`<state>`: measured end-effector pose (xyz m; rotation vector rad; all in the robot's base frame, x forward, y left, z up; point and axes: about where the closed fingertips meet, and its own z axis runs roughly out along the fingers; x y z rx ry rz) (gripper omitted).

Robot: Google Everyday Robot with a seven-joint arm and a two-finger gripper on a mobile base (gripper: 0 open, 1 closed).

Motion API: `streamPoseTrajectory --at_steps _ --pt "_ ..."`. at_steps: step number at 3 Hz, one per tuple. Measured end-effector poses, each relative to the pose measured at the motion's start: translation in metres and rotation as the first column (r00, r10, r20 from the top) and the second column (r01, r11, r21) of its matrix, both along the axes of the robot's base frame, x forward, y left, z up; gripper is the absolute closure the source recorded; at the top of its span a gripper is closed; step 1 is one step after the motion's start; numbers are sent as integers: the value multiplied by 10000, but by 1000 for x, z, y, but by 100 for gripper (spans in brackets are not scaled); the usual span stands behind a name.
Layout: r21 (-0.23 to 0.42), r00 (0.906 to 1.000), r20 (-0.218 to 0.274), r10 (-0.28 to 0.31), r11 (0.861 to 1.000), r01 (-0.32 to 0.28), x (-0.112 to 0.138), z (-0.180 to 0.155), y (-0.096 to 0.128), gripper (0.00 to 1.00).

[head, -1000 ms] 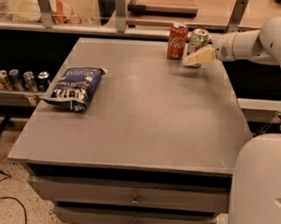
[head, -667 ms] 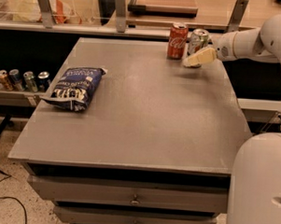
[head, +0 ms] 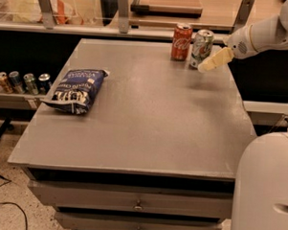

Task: Move 7up can near coke can

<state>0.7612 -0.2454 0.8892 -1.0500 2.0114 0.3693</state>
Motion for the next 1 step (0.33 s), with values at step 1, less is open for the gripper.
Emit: streamPoseTrajectory --at_steps 1 --pt "-1067 9949 -1004 61 9941 -169 -32 4 -12 0"
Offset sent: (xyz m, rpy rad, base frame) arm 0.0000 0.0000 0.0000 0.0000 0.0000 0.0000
